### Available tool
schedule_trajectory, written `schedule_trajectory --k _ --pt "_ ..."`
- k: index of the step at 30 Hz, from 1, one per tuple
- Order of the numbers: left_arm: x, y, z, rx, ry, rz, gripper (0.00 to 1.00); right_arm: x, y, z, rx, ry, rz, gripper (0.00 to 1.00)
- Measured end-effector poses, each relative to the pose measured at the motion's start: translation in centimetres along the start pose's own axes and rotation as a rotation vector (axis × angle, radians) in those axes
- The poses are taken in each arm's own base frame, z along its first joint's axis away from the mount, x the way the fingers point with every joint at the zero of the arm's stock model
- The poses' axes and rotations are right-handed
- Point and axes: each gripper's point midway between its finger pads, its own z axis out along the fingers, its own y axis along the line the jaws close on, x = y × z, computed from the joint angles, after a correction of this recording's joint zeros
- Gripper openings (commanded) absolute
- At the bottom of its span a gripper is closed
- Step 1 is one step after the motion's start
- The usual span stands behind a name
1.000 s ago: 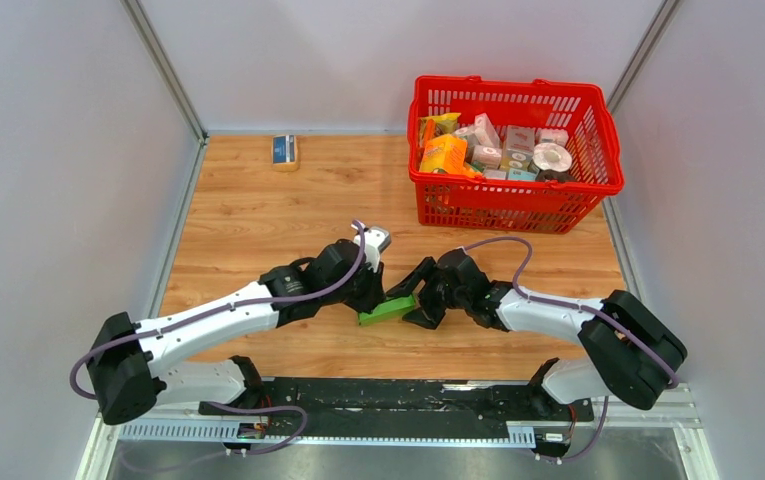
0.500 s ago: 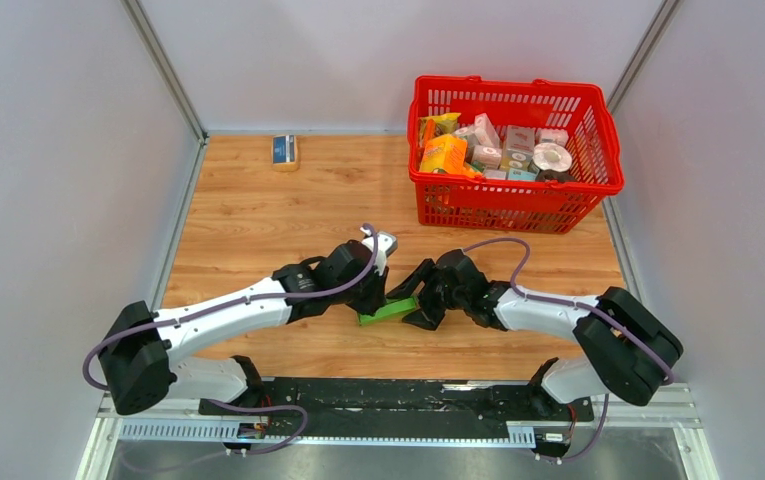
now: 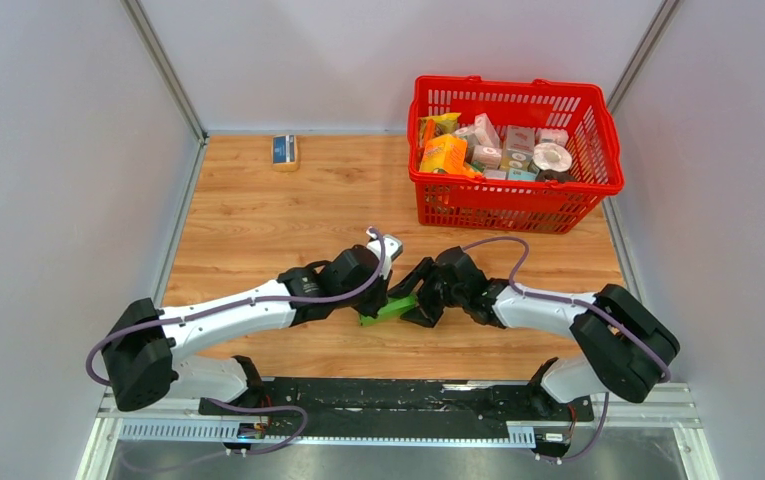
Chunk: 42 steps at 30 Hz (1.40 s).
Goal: Fold the paper box
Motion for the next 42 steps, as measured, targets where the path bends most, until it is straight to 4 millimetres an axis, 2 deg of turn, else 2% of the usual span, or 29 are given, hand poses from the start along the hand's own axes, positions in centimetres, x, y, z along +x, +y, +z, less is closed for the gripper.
schedule_trajectory --k 11,12,15,18,20,21,28,32,36,41,42 --pt "0.7 0.3 1.1 -0.052 -0.06 0.04 0.12 -0.5 0.3 -0.1 -0.009 -0.005 -0.013 0.81" --pt "0.7 0.4 1.2 -0.055 -0.064 0.04 0.12 -0.6 0.4 -0.2 -0.015 -0.007 -0.026 0.85" --pt "0.6 0.4 1.3 -0.055 -0.072 0.038 0.12 -0.9 0.5 -1.1 -0.053 -0.011 -0.095 0.95" --pt "0.6 0.4 1.4 -0.054 -0.079 0.033 0.12 -1.3 1.2 -2.6 -0.108 -0.014 -0.189 0.95" --pt "0.5 0.3 1.5 -0.052 -0.084 0.03 0.12 -1.6 2.0 -3.5 -0.15 -0.003 -0.265 0.92" --pt "0.5 0.3 1.5 -0.051 -0.087 0.03 0.12 -1.9 2.1 -3.8 -0.161 0.002 -0.291 0.86" --pt "0.5 0.3 1.6 -0.049 -0.09 0.02 0.12 -3.0 1.7 -4.8 -0.198 0.039 -0.372 0.64" --pt "0.5 0.3 1.6 -0.049 -0.091 0.018 0.12 -2.9 1.1 -4.8 -0.178 0.067 -0.435 0.62" --pt "0.5 0.3 1.6 -0.048 -0.091 0.015 0.12 -3.2 1.1 -4.6 -0.141 0.083 -0.528 0.48" --pt "0.5 0.2 1.6 -0.046 -0.094 0.013 0.12 -3.5 1.4 -4.5 -0.134 0.093 -0.632 0.47" --pt "0.5 0.2 1.6 -0.046 -0.094 0.013 0.12 -3.6 1.3 -4.5 -0.135 0.093 -0.648 0.44"
